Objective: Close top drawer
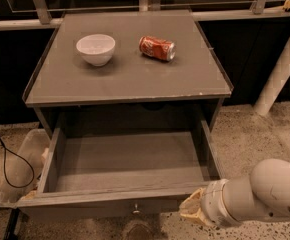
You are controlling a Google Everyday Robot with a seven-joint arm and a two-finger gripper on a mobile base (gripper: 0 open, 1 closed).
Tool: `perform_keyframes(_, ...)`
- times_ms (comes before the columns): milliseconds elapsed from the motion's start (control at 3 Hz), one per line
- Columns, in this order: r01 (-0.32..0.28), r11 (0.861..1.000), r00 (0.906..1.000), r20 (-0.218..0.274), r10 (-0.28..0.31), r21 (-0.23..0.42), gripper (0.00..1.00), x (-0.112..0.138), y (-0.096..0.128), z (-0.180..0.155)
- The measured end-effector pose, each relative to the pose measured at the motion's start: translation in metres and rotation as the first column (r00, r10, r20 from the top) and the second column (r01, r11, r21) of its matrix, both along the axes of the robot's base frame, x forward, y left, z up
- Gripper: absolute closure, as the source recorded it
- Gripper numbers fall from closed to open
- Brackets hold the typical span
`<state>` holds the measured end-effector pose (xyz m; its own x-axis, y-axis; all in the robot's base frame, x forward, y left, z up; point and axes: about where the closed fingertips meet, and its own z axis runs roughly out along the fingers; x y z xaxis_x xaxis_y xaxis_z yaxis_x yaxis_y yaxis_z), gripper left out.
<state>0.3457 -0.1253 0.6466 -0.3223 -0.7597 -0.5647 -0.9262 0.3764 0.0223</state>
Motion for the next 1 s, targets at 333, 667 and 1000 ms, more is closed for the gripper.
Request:
perform_keyframes(333, 0.0, 1.0, 1.0, 0.0, 0.0, 0.0, 0.35, 0.0, 0.0, 0.0)
perform_keyframes(667, -0.005, 1.0, 1.0, 0.004, 0.005, 0.002, 0.12, 0.001, 0.001, 0.001)
perform_keyframes(1000, -0.032, 0.999, 0.9986, 0.042, 0.032, 0.001, 0.0, 0.015, 0.008, 0.005)
